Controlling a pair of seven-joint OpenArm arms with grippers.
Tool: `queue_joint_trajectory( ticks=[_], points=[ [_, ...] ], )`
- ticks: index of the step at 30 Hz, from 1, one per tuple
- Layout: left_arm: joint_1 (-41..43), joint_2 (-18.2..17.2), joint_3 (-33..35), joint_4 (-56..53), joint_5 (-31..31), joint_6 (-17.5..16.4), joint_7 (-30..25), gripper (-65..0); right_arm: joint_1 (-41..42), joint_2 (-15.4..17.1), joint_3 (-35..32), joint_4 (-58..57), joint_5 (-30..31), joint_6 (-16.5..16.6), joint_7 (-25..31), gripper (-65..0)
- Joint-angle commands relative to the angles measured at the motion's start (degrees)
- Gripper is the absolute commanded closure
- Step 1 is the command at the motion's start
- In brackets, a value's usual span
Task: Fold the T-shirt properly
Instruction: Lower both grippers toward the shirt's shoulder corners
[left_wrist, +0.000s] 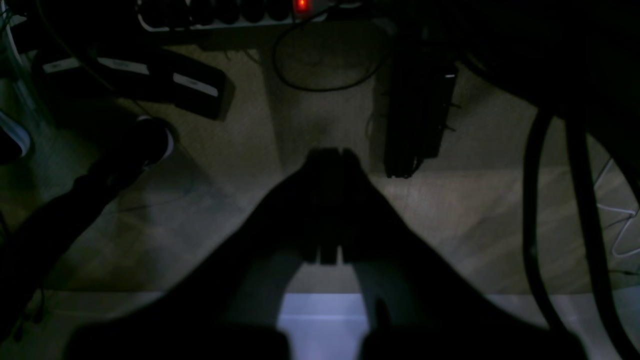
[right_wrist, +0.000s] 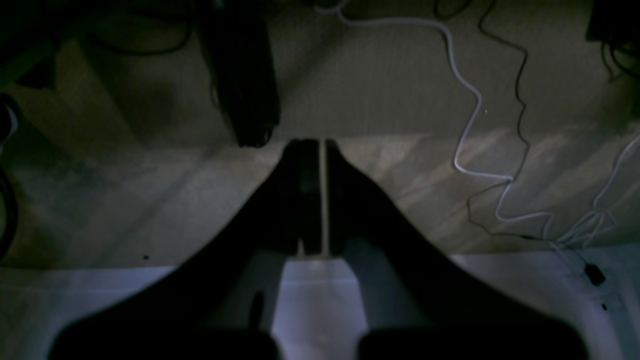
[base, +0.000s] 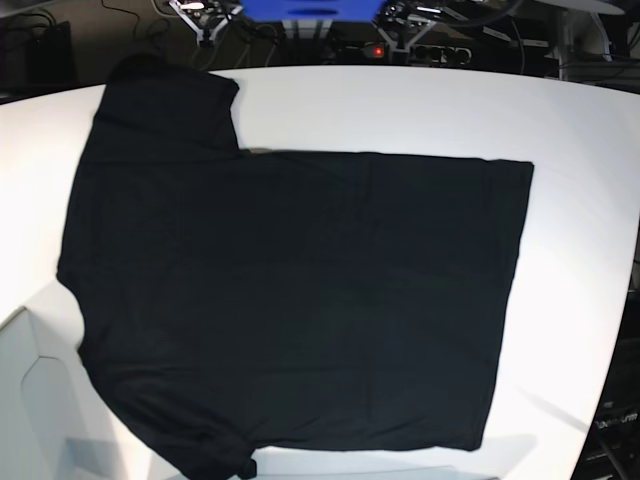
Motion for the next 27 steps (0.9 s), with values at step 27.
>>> queue_joint_trajectory(
  ticks=[27],
  points=[
    [6.88,-0.43,0.23,12.3,0.34,0.43,5.91,0.0,-0.18,-0.03,-0.3,0.14,-0.01,0.84,-0.82,0.0]
  ],
)
